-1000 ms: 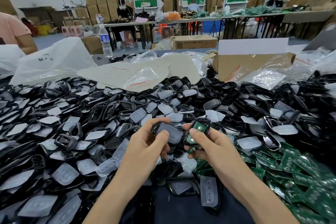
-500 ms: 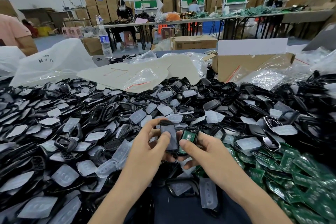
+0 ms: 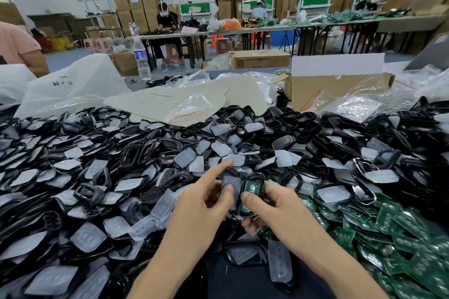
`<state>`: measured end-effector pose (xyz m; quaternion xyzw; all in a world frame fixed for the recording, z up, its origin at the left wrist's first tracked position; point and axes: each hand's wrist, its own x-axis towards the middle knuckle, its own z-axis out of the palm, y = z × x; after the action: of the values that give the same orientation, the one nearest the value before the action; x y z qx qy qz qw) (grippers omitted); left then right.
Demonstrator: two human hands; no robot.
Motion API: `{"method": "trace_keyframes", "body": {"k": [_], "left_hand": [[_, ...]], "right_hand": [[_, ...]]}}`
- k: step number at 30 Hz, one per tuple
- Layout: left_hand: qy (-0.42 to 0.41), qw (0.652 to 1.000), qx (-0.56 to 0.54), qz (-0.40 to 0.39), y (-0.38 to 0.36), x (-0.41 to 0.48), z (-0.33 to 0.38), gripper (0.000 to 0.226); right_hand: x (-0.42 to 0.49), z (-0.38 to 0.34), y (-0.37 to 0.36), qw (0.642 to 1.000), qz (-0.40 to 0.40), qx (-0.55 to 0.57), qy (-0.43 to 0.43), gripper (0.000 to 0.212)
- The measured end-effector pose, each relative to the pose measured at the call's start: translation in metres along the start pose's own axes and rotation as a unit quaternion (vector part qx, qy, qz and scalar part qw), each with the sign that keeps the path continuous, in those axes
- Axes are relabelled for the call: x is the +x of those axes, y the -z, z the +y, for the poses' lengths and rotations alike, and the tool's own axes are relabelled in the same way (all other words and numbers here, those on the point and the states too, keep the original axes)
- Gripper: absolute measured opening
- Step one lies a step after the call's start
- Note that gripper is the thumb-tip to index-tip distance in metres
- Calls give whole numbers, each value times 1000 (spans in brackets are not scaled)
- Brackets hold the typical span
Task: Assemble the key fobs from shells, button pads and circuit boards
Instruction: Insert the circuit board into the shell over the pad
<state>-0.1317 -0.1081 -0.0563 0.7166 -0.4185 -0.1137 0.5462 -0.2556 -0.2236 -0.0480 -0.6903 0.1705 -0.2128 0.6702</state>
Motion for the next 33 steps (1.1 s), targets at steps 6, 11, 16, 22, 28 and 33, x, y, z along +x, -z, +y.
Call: {"method": "trace_keyframes", "body": {"k": [6, 11, 16, 22, 28, 33], "left_hand": [[-24, 999, 38, 15, -3, -3, -2, 49], [-37, 996, 75, 21, -4, -2, -5, 54], [-47, 994, 93, 26, -5, -3, -8, 54], [-68, 987, 137, 40, -6, -4, -8, 50], [-66, 990, 125, 16, -11, -5, -7, 62], [-83, 992, 89, -15, -10, -9, -4, 69]], "right_hand": [[-1, 1, -2, 1000, 7, -7, 0, 39], [1, 7, 1, 1000, -11, -11, -14, 11], [2, 12, 3, 998, -50, 10, -21, 30], [1, 14, 3, 997, -73, 7, -23, 26], [1, 11, 1, 995, -28, -90, 19, 16], [2, 14, 1, 994, 13, -108, 22, 13]]}}
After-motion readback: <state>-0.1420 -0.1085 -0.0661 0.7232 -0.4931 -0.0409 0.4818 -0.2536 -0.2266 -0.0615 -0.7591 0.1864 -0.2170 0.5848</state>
